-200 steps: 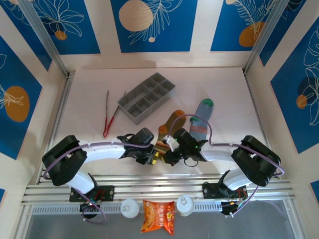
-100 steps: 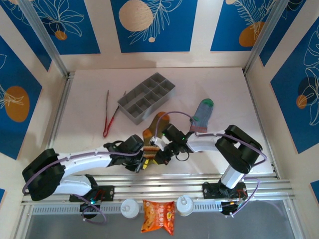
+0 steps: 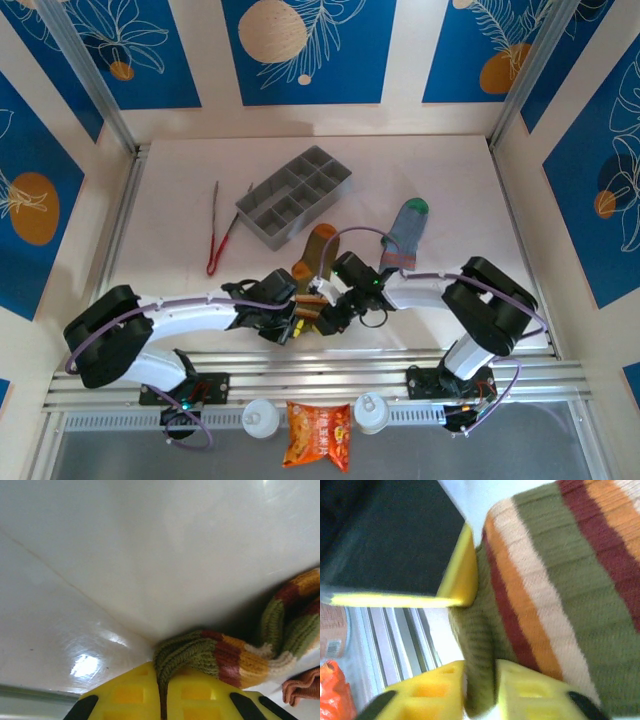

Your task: Roll the socks

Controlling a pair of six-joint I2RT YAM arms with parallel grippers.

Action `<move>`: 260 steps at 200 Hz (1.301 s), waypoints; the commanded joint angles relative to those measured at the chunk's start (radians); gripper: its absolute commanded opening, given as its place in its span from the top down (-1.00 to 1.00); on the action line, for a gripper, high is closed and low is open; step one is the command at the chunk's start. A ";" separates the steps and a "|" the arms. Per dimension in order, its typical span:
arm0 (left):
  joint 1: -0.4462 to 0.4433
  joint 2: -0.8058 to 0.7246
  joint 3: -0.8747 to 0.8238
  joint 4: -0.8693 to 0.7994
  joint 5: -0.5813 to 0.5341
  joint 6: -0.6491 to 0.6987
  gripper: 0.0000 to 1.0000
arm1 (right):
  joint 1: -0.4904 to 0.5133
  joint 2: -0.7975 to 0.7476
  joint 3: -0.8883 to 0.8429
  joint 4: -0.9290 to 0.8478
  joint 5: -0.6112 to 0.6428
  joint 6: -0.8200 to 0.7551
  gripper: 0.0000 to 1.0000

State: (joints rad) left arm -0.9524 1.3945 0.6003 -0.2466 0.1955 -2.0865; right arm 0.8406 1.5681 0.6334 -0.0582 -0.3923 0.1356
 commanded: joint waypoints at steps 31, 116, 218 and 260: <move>-0.008 0.001 0.047 -0.174 -0.060 -0.285 0.92 | 0.122 -0.205 -0.111 0.045 0.271 -0.063 0.16; -0.008 0.003 0.085 -0.195 -0.055 -0.275 0.94 | 0.284 -0.153 -0.050 0.073 0.608 -0.174 0.03; -0.007 -0.023 0.061 -0.163 -0.059 -0.282 0.95 | 0.288 -0.023 0.009 0.100 0.576 -0.100 0.22; -0.007 -0.028 0.055 -0.158 -0.057 -0.283 0.95 | 0.282 -0.036 -0.004 0.136 0.592 -0.073 0.16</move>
State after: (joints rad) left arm -0.9463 1.3930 0.6594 -0.4274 0.1207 -2.1048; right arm 1.1267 1.5158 0.6212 0.0437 0.1905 0.0135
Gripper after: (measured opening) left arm 0.062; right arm 0.399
